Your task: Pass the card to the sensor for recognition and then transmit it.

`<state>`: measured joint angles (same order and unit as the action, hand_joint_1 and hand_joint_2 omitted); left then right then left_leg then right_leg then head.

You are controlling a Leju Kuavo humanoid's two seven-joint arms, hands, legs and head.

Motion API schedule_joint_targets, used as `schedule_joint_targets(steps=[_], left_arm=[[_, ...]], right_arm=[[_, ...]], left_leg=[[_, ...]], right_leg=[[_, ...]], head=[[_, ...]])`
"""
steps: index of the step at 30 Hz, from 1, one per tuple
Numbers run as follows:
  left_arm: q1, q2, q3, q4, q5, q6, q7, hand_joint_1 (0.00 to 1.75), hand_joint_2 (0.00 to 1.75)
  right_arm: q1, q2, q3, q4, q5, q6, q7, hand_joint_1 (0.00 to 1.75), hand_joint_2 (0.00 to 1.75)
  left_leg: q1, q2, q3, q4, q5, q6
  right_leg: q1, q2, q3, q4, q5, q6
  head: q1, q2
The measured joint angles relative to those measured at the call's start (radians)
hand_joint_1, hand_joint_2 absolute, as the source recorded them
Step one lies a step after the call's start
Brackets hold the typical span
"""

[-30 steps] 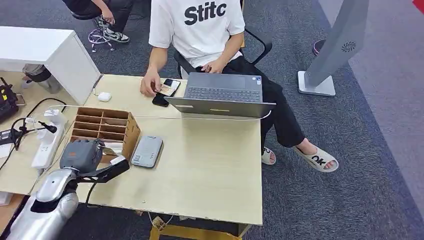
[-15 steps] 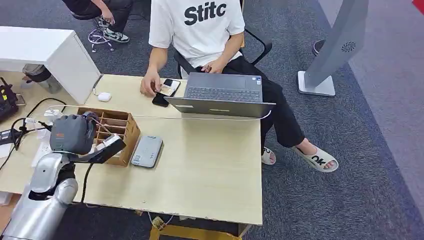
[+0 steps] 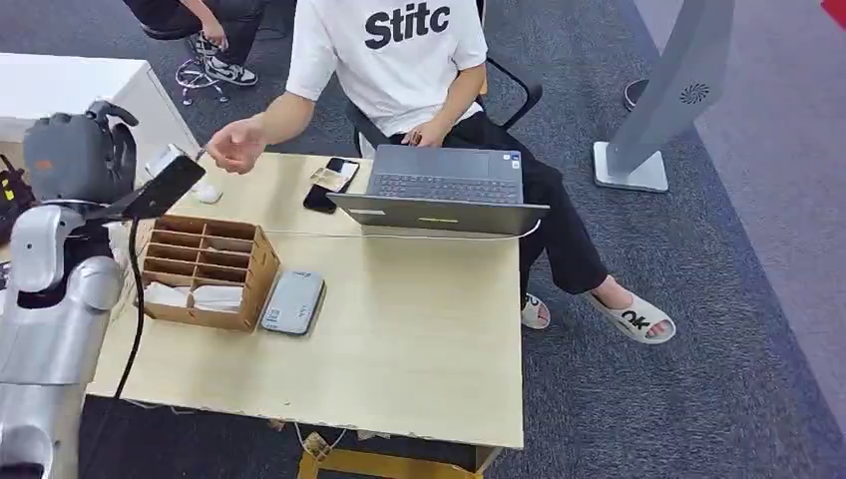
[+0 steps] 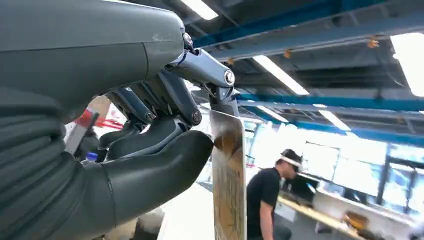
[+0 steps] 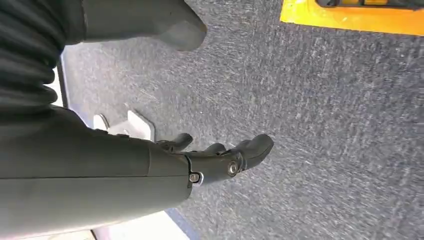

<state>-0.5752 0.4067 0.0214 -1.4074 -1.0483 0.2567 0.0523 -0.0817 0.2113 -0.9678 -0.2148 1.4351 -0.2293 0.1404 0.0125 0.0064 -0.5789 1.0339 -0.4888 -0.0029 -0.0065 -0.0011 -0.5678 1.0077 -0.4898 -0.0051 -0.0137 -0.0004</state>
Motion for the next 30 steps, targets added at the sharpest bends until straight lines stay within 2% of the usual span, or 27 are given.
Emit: schedule_joint_targets(steps=[4,10,13,14,18,23,30], left_arm=[[-0.072,-0.025,0.0,0.093,0.001,0.024,-0.005,1.75,1.75],[-0.078,-0.03,0.0,0.107,0.003,0.027,-0.007,1.75,1.75],[-0.102,-0.091,-0.001,0.162,0.026,0.06,-0.028,1.75,1.75],[-0.101,-0.111,-0.001,0.162,0.049,0.074,-0.04,0.0,1.75],[-0.1,-0.14,-0.001,0.16,0.083,0.102,-0.045,0.0,1.75],[-0.079,-0.163,-0.001,0.138,0.136,0.095,-0.068,0.0,1.75],[0.003,-0.17,-0.001,0.071,0.183,0.11,-0.122,0.0,1.75]], right_arm=[[-0.01,0.0,0.006,0.0,-0.002,-0.001,-0.029,0.0,1.75],[-0.014,0.0,0.007,0.0,-0.002,-0.001,-0.03,0.0,1.75],[-0.027,0.0,0.011,0.0,-0.003,-0.002,-0.019,0.0,1.75],[-0.025,0.0,0.011,0.0,-0.004,-0.003,-0.015,0.0,1.75],[-0.017,0.0,0.011,0.0,-0.004,-0.004,-0.004,0.0,1.75],[-0.012,0.0,0.011,0.0,-0.01,-0.005,-0.001,0.0,1.75],[-0.01,0.0,0.011,0.0,-0.026,-0.01,-0.024,0.0,1.75]], left_leg=[[0.0,0.0,0.0,0.0,0.0,0.0],[0.0,0.0,0.0,0.0,0.0,0.0],[0.0,0.0,0.0,0.0,0.0,0.0],[0.0,0.0,0.0,0.0,0.0,0.0],[0.0,0.0,0.0,0.0,0.0,0.0],[0.0,0.0,0.0,0.0,0.0,0.0],[0.0,0.001,0.0,0.0,0.0,0.0]], right_leg=[[0.0,0.0,0.0,0.0,0.0,0.0],[0.0,0.0,0.0,0.0,0.0,0.0],[0.0,0.0,0.0,0.0,0.0,0.0],[0.0,0.0,-0.001,0.0,0.0,0.0],[0.0,0.0,0.0,0.0,0.0,0.0],[0.0,0.0,0.0,0.0,0.0,0.0],[0.0,0.001,0.0,0.0,0.0,0.0]], head=[[0.0,0.0],[0.0,0.0],[0.0,0.0],[0.0,0.0],[0.0,0.0],[0.0,0.0],[0.0,0.0]])
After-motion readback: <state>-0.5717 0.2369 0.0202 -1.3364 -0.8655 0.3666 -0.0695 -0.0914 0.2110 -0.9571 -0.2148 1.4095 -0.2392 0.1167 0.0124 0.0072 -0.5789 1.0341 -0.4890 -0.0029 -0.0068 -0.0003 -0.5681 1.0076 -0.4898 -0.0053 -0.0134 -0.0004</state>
